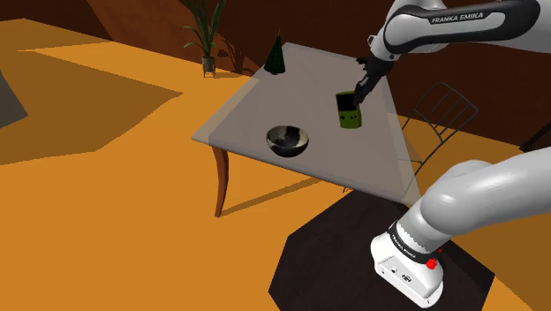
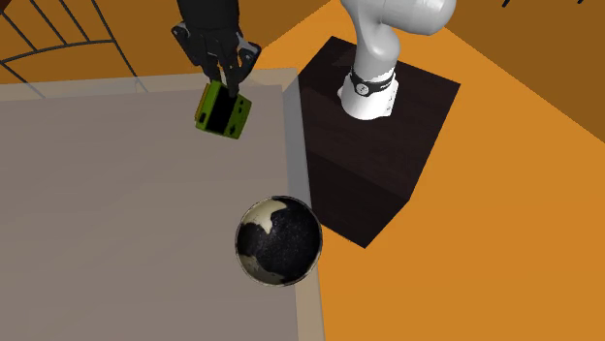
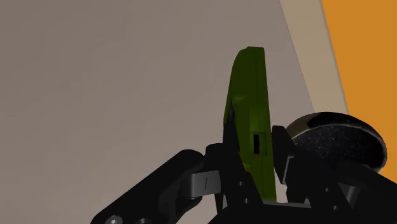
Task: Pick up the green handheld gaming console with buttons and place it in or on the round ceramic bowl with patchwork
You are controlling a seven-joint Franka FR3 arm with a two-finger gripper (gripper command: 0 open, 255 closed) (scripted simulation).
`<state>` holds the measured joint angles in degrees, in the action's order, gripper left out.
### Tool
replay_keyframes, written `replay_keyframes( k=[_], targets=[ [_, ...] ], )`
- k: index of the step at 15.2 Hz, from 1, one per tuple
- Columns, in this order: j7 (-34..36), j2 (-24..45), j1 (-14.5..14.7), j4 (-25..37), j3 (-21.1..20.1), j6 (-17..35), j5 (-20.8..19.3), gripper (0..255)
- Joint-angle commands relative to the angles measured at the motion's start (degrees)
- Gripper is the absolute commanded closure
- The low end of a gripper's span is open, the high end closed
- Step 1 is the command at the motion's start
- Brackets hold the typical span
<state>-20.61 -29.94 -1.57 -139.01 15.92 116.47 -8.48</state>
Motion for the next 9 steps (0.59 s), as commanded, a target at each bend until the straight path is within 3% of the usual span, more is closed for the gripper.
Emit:
replay_keyframes(
  k=[1,9],
  targets=[
    [2.4,0.8,1.1,0.8,-1.9,-0.3,0.9,255],
    [11.9,7.9,5.8,9.0,-9.2,-1.9,4.3,255]
  ],
)
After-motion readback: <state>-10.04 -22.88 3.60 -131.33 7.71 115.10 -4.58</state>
